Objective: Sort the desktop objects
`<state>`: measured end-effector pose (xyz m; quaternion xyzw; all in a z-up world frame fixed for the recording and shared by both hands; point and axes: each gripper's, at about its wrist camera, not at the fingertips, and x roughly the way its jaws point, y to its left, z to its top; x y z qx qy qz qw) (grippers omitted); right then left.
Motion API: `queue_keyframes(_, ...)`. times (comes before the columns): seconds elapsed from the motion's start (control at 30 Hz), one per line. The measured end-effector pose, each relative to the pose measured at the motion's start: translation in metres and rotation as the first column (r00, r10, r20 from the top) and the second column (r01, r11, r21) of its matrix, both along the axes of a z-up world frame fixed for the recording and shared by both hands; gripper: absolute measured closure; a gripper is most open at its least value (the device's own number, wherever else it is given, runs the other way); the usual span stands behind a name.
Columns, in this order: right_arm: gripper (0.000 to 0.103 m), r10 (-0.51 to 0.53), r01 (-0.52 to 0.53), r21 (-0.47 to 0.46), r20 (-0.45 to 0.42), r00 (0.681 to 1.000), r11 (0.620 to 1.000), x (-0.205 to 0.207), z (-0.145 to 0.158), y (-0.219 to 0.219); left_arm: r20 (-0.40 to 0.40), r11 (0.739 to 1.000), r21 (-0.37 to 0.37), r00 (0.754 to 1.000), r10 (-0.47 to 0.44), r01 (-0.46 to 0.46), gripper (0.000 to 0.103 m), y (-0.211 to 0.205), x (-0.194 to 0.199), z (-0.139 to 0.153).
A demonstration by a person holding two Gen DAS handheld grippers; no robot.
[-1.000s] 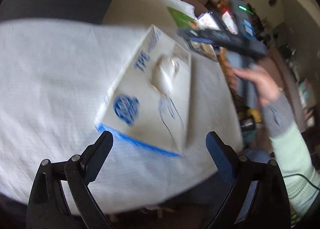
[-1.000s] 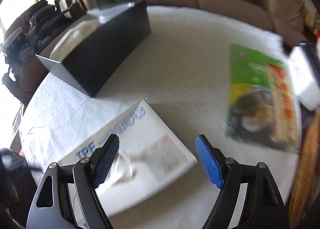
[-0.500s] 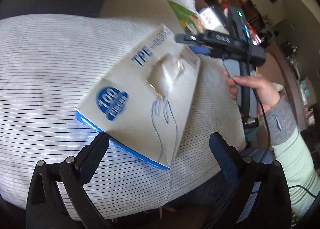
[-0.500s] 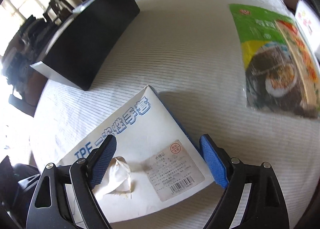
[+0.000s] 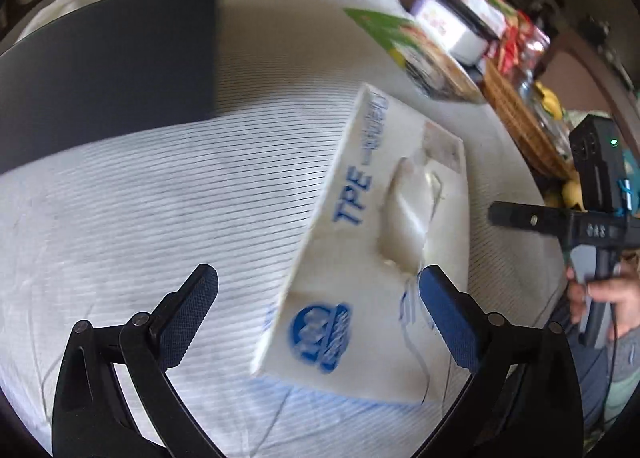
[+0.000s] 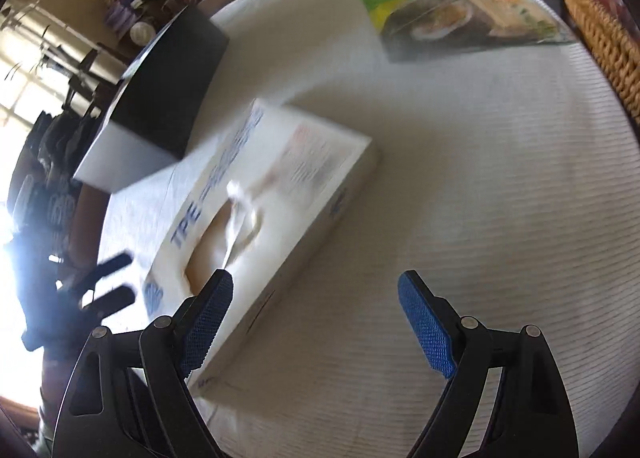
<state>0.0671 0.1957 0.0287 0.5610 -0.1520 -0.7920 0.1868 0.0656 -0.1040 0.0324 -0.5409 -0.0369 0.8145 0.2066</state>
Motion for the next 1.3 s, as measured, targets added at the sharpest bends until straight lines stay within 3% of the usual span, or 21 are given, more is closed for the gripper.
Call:
queue_keyframes(0.1, 0.015, 0.043, -0.043, 0.007, -0.024, 0.999, 0.999, -0.005, 0.001, -0.012, 0.006, 0.999, -0.042, 1.000, -0.024, 0.024, 0.003, 0.016, 0.002, -0.008)
queue_keyframes(0.17, 0.015, 0.064, -0.052, 0.121, -0.098, 0.993, 0.991, -0.009, 0.014, -0.020, -0.003, 0.998, -0.066, 1.000, 0.009, -0.009, 0.003, 0.009, 0.013, -0.003)
queue_keyframes(0.23, 0.015, 0.084, -0.050, 0.207, -0.159, 0.984, 0.977, -0.017, 0.025, -0.023, -0.013, 0.998, -0.008, 0.998, 0.067, -0.067, 0.002, -0.005, 0.029, 0.005)
queue_keyframes(0.37, 0.015, 0.113, -0.061, 0.235, -0.215, 0.970, 0.970, -0.045, 0.030, -0.026, 0.066, 0.982, 0.125, 0.988, 0.137, -0.145, 0.002, -0.030, 0.061, 0.002)
queue_keyframes(0.47, 0.015, 0.155, -0.101, 0.247, -0.212, 0.965, 0.964, -0.072, 0.024, -0.034, 0.144, 0.955, 0.242, 0.979, 0.142, -0.174, 0.002, -0.039, 0.081, -0.006)
queue_keyframes(0.53, 0.015, 0.182, -0.139, 0.221, -0.186, 0.966, 0.965, -0.086, 0.015, -0.039, 0.178, 0.950, 0.269, 0.978, 0.113, -0.158, 0.002, -0.032, 0.085, -0.012)
queue_keyframes(0.7, 0.014, 0.246, -0.218, 0.203, -0.126, 0.961, 0.955, -0.082, 0.000, -0.049, 0.170, 0.961, 0.260, 0.984, 0.056, -0.100, 0.001, -0.015, 0.075, -0.015)
queue_keyframes(0.73, 0.014, 0.262, -0.236, 0.196, -0.119, 0.958, 0.952, -0.075, 0.000, -0.050, 0.168, 0.969, 0.226, 0.983, 0.067, -0.105, 0.000, -0.015, 0.069, -0.015)
queue_keyframes(0.83, 0.006, 0.267, -0.248, 0.197, -0.071, 0.961, 0.948, -0.055, 0.000, -0.043, 0.150, 0.975, 0.193, 0.985, 0.084, -0.113, 0.000, -0.024, 0.050, -0.012)
queue_keyframes(1.03, 0.006, 0.298, -0.297, 0.030, -0.009, 0.955, 0.954, -0.011, 0.007, -0.013, 0.110, 0.972, 0.213, 0.991, 0.082, -0.104, 0.000, -0.051, 0.019, 0.008)
queue_keyframes(1.17, 0.006, 0.326, -0.309, 0.166, -0.091, 0.941, 0.937, 0.004, 0.022, -0.011, 0.051, 0.990, 0.144, 0.999, -0.003, -0.004, 0.000, -0.046, 0.028, 0.017)
queue_keyframes(1.3, 0.006, 0.387, -0.359, 0.207, -0.116, 0.915, 0.910, 0.009, 0.022, -0.023, 0.051, 0.990, 0.051, 0.990, -0.133, 0.131, 0.000, -0.025, 0.047, 0.008)
